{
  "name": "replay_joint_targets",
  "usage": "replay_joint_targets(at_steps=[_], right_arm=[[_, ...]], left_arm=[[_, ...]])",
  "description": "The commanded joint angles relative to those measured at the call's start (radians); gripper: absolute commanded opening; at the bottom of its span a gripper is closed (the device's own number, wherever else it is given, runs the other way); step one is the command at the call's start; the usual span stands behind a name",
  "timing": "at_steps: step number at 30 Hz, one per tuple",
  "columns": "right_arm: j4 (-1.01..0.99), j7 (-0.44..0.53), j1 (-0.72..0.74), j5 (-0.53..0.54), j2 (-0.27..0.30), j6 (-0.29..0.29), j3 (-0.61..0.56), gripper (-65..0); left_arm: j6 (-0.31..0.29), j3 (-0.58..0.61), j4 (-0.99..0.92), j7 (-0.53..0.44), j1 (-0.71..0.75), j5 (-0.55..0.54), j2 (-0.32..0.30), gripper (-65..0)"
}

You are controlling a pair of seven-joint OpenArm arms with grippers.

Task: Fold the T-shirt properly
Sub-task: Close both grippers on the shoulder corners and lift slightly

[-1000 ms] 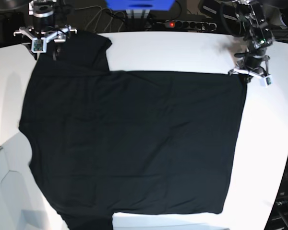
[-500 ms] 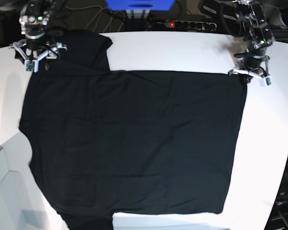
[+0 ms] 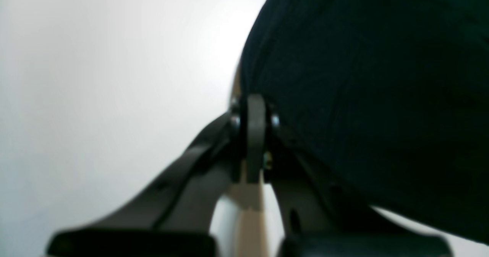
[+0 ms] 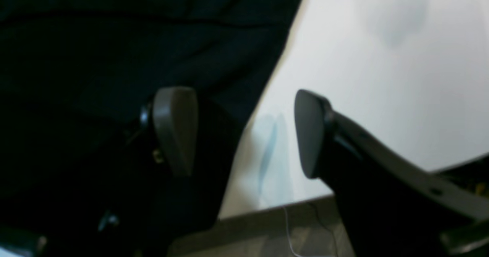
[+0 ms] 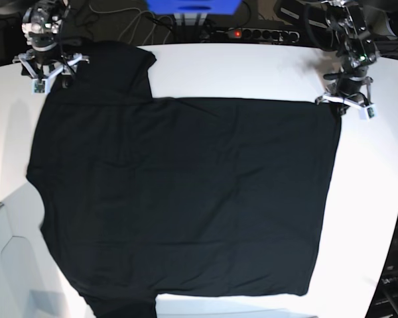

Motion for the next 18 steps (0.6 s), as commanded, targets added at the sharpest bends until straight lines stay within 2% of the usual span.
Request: replay_joint_targets(at_steps=[1,4,8,11,15,18], right_arm=[[-0.007,-0.023,-0.006,-0.003,0.007,0.054,0.000,-24.4],[-0.033,-0.023,0.014,-0.003,0.009,0.121,0.006,-26.5],[-0.061,-0.023,0.019,-0.006,0.009,0.219,0.009,-36.5],[-0.055,-0.023,0.019,-0.006,0.009,0.229,0.012,-47.3],[-0.052,-0.023,0.024,-0.006,0.006,0.229,0.057,-65.0],[-0.052,-0.023,0.042,-0.006,0.009,0.229,0.092,-65.0]], left_arm=[[0.002,-0.004,0.012,0.004,0.008,0.006,-0.013,-64.9],[0.002,-0.004,0.012,0.004,0.008,0.008,-0.013,-64.9],[0.002,-0.004,0.012,0.003,0.021,0.003,-0.013,-64.9],[0.002,-0.004,0.012,0.003,0.021,0.003,-0.013,-64.9],[0.002,-0.005,0.012,0.004,0.022,0.003,-0.013,-64.9],[0.002,-0.005,0.012,0.004,0.022,0.003,-0.013,-64.9]])
